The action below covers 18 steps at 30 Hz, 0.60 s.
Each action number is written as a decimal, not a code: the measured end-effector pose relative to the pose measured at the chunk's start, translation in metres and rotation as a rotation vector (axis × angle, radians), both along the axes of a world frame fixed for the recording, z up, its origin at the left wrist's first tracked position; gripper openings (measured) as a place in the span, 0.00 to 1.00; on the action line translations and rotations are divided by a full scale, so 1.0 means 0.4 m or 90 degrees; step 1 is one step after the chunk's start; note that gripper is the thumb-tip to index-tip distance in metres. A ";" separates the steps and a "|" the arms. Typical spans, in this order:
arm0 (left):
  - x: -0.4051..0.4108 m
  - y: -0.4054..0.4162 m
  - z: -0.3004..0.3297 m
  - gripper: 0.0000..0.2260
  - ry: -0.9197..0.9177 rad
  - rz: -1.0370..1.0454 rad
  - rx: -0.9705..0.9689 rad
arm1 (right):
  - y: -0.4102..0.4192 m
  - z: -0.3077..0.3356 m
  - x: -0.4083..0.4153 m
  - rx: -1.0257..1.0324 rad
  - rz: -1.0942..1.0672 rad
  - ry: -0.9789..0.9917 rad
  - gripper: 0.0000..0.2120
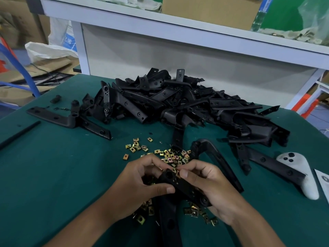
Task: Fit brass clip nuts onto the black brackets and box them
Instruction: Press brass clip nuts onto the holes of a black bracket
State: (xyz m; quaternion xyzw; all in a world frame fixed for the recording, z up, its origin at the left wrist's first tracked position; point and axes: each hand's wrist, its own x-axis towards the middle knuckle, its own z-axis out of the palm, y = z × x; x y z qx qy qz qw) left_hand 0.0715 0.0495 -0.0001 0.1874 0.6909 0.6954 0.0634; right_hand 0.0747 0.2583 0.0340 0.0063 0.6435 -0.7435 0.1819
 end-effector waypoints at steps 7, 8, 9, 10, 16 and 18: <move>-0.002 0.002 -0.003 0.14 0.005 -0.005 -0.015 | 0.001 -0.010 0.000 0.010 -0.013 0.026 0.09; -0.002 0.002 -0.004 0.14 0.006 -0.005 -0.015 | 0.002 -0.010 -0.001 0.020 -0.015 0.032 0.10; -0.002 0.002 -0.004 0.14 0.008 -0.006 -0.017 | 0.004 -0.010 -0.001 0.032 -0.014 0.040 0.10; -0.001 0.001 -0.004 0.13 0.010 -0.007 -0.018 | 0.006 -0.009 -0.001 0.045 -0.008 0.050 0.10; 0.002 0.004 -0.002 0.12 0.004 -0.010 -0.010 | 0.019 -0.010 -0.002 0.070 0.020 0.098 0.07; 0.003 0.005 -0.001 0.12 0.000 -0.008 -0.009 | 0.023 -0.008 -0.002 0.077 0.026 0.122 0.09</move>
